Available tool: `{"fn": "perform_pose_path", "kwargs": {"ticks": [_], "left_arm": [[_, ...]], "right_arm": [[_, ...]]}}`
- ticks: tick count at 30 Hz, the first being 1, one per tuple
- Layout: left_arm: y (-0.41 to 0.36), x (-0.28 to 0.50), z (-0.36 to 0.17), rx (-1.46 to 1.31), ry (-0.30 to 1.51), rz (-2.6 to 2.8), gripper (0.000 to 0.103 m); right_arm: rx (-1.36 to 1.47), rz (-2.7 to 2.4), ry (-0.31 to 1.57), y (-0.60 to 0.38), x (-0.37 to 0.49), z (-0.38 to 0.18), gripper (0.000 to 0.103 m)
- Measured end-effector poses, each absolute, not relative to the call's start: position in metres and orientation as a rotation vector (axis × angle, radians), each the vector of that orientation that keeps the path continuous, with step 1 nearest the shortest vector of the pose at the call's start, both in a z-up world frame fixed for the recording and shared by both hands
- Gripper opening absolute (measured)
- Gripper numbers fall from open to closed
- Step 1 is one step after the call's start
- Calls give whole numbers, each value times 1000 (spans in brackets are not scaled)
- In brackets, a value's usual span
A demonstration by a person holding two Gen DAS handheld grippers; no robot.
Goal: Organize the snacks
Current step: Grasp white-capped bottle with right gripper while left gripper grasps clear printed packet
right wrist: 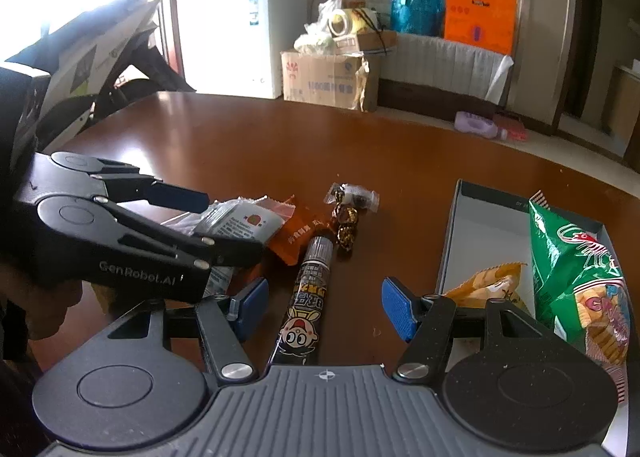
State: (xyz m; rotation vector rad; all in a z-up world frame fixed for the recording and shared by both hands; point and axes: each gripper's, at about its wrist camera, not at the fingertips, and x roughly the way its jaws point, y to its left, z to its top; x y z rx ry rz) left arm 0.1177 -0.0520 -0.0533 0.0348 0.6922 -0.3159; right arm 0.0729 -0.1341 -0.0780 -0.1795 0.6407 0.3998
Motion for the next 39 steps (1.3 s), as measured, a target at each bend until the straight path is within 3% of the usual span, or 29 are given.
{"fn": "perform_pose_path", "kwargs": {"ticks": [7,13,31,39], "left_arm": [[-58,126,-59,29,717,-323,73],[-57,129,-67,19,736,-315,71],[-54,133,-71,6,749,-320,56],[-50,129,-70,-12,749,-326,53]], "right_arm": [[-193,399,681,-126,79,-88,59],[-192,399,708,-120,84,-92,46],[-231,360,739,-97,93,-102,46],[-236,342,729,-92,94,-102,44]]}}
